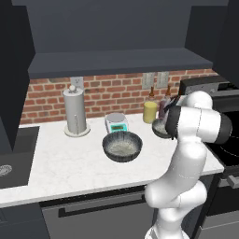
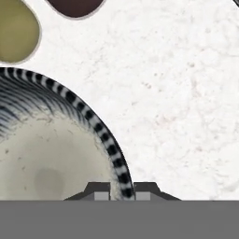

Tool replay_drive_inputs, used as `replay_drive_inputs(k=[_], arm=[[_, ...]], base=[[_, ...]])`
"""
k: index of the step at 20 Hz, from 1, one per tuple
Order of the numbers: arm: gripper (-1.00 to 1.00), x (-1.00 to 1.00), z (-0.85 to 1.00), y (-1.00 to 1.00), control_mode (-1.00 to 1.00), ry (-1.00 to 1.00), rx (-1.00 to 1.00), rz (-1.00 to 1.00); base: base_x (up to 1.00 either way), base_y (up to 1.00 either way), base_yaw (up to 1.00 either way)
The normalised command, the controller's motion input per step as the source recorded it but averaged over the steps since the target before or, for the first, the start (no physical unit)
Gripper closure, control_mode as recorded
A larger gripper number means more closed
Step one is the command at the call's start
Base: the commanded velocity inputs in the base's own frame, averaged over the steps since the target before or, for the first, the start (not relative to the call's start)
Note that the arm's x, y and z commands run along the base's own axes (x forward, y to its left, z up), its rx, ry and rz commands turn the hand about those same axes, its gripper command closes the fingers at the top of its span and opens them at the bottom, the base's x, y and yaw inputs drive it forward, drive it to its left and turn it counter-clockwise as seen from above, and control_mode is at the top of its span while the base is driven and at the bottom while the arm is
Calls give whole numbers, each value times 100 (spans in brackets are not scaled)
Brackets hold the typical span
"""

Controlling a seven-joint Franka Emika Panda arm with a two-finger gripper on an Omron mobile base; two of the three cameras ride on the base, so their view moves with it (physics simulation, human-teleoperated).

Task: Pick up the bowls on the counter and stack them on top of one another in the open cabinet. Place the smaller bowl on top of the larger bowl.

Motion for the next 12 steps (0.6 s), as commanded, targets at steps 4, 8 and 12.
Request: replay_drive_inputs(k=[4,8,12], arm=[[100,-31,78,36,-100,-15,0,0],[100,-42,72,51,-100,-12,0,0],[100,-42,51,66,-100,-2,0,0]], base=[[0,0,0],[0,0,0],[0,0,0]])
